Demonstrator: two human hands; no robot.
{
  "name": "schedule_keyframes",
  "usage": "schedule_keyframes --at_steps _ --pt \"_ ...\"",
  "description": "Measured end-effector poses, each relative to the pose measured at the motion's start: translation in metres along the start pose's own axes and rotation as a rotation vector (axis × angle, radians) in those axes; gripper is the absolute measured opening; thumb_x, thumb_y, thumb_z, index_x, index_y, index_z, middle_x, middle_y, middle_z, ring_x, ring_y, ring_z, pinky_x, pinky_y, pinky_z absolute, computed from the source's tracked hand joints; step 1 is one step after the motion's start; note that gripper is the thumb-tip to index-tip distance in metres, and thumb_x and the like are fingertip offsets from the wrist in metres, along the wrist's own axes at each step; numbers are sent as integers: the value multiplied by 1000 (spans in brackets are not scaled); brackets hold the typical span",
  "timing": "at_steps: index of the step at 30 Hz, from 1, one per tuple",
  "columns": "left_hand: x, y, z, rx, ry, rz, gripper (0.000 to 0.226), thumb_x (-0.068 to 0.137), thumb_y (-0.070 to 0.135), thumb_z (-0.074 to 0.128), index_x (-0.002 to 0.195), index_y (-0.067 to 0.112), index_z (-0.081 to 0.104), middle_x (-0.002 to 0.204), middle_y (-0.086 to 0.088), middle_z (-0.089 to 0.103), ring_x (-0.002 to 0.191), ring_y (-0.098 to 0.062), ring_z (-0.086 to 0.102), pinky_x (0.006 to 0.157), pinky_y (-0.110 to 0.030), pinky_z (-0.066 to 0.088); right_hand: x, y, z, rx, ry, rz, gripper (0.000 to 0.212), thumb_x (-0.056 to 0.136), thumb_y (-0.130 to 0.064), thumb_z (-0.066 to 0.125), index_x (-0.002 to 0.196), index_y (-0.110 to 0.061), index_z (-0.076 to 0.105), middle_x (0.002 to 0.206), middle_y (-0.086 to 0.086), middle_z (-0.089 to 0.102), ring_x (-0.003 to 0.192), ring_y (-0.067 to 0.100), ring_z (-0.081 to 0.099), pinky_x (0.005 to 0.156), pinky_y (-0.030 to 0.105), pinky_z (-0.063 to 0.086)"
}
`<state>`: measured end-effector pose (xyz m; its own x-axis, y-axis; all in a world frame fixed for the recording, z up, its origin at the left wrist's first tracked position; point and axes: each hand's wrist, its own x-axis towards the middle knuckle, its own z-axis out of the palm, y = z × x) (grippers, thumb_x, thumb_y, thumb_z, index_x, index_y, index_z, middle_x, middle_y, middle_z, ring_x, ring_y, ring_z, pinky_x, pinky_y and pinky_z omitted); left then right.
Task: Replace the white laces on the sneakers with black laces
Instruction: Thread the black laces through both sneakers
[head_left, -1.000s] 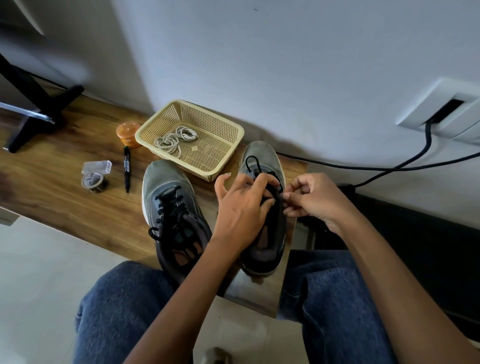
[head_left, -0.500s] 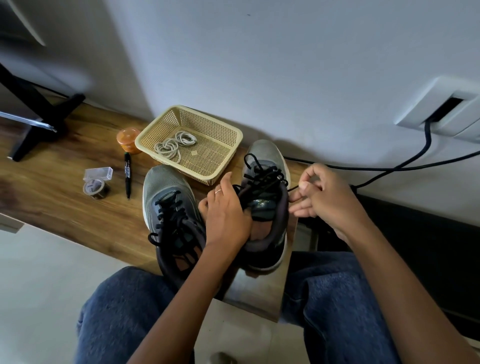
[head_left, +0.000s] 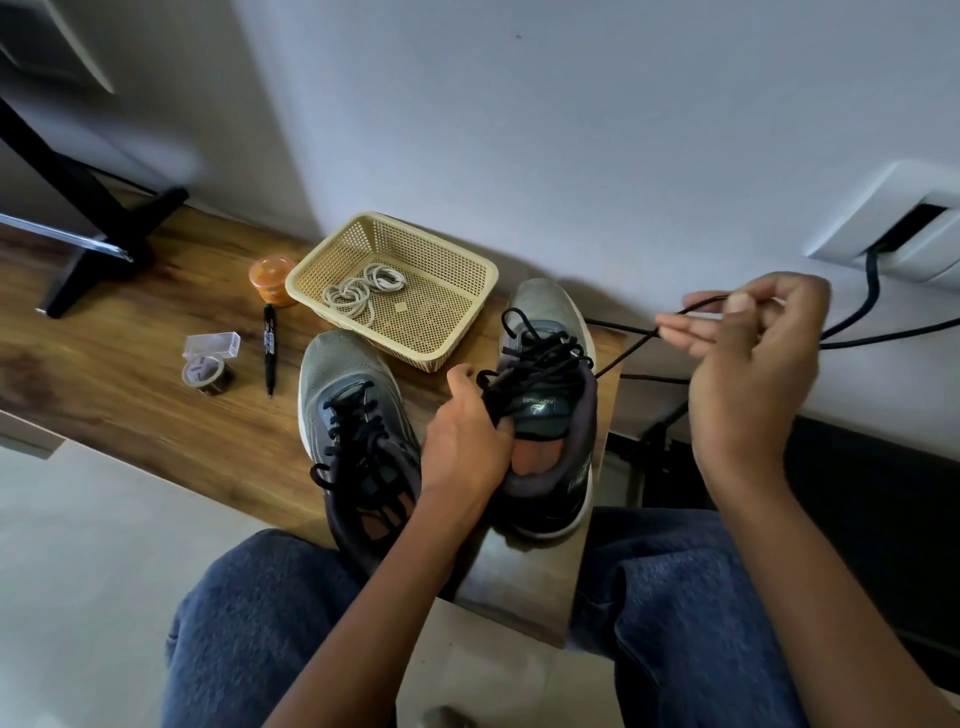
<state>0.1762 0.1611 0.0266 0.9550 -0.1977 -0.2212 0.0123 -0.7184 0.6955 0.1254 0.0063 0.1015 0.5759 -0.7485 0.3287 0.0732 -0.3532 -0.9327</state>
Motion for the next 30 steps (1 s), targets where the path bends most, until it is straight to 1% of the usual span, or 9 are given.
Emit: schedule_keyframes --at_steps 7,13,16,18,20,23,26,28,30 --pt "-1 2 0 32 -27 -6 49 92 24 57 134 20 34 119 -11 61 108 -32 58 87 -39 45 6 -11 -5 66 304 -293 18 101 -5 26 97 -21 33 101 17 58 84 19 71 76 31 58" --pt "-1 3 0 54 -35 -8 49 93 23 55 137 21 32 119 -11 60 109 -33 57 86 -39 44 4 -12 -2 40 309 -427 20 101 -1 27 100 -20 34 104 23 59 88 20 70 78 29 57" --pt "-1 3 -2 81 -38 43 47 93 19 54 134 26 32 115 -9 61 105 -31 58 80 -36 41 6 -10 -4 -8 213 -443 21 102 -4 30 100 -24 34 94 17 62 75 18 69 68 28 55" --pt "0 1 -5 121 -34 77 43 91 20 54 128 28 35 109 -7 61 99 -30 59 75 -34 39 7 -3 -6 -92 107 -364 13 101 -8 35 97 -18 42 78 8 60 63 13 64 59 30 52" --pt "0 -1 -9 158 -37 82 37 90 22 55 121 26 37 105 -7 60 95 -30 59 72 -35 38 9 6 -8 -284 -58 -241 6 98 -11 44 96 -10 50 71 1 58 61 17 60 57 34 48" --pt "0 -2 -14 202 -44 89 34 88 29 58 117 22 40 107 -6 56 97 -31 58 74 -36 41 9 18 -8 -559 -414 15 7 92 -11 51 87 -11 57 75 -4 60 69 17 58 63 32 46" --pt "0 -1 -16 211 -8 100 40 88 37 61 117 16 44 111 -4 48 103 -27 53 80 -34 42 9 28 -5 -679 -662 205 12 91 -9 48 93 -16 57 83 0 59 72 13 54 60 26 40" --pt "2 -1 -14 190 32 131 41 86 38 63 115 15 44 112 -2 44 106 -23 48 86 -33 42 9 31 1 -647 -686 215 17 91 -8 46 102 -19 55 89 0 58 74 11 51 59 25 37" --pt "2 -1 -12 119 37 150 39 85 32 65 113 17 42 111 1 45 106 -20 48 86 -29 40 12 31 15 -604 -654 166 17 93 -9 46 102 -19 56 88 -5 56 73 6 50 59 21 37"
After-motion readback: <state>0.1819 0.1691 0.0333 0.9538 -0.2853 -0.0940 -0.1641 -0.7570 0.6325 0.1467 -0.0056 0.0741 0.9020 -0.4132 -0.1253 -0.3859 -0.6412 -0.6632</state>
